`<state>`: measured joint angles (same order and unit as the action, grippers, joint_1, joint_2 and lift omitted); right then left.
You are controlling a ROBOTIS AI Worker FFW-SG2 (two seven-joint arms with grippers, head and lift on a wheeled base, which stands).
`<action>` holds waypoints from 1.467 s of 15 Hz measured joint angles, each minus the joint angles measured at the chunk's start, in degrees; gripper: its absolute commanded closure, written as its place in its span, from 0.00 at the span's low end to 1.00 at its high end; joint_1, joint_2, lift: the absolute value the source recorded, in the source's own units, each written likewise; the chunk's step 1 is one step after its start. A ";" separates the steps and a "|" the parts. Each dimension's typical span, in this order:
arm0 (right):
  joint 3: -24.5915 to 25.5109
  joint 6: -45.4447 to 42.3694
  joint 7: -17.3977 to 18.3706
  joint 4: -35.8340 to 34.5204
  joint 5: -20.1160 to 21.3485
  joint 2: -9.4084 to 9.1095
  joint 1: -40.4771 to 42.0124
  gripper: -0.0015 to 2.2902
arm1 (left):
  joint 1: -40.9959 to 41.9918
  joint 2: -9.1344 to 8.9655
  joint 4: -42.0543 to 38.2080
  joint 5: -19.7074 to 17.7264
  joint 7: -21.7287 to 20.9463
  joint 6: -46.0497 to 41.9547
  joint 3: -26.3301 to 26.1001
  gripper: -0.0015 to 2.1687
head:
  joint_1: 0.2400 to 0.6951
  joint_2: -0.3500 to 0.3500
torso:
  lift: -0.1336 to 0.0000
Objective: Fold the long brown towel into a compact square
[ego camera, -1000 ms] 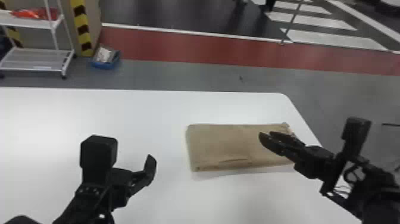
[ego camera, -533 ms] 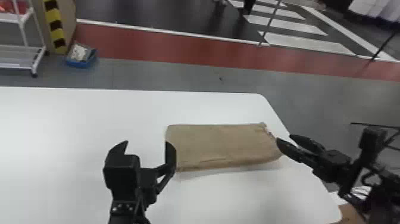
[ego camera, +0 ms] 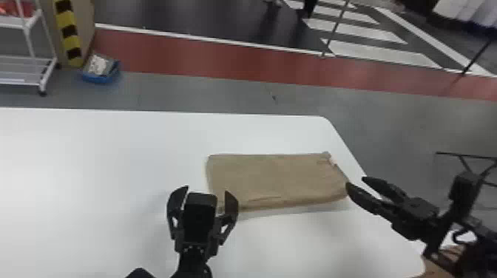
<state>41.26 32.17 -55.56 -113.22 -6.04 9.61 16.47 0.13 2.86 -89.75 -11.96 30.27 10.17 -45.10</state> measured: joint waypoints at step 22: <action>-0.76 -2.33 0.89 4.74 0.64 0.32 -3.41 0.20 | -2.09 -1.30 -1.24 1.01 -2.41 13.14 -1.28 0.62 | 1.00 0.00 | 0.07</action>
<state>40.49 29.85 -54.67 -108.47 -5.40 9.93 13.06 -1.96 1.55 -90.99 -10.95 27.87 23.31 -46.38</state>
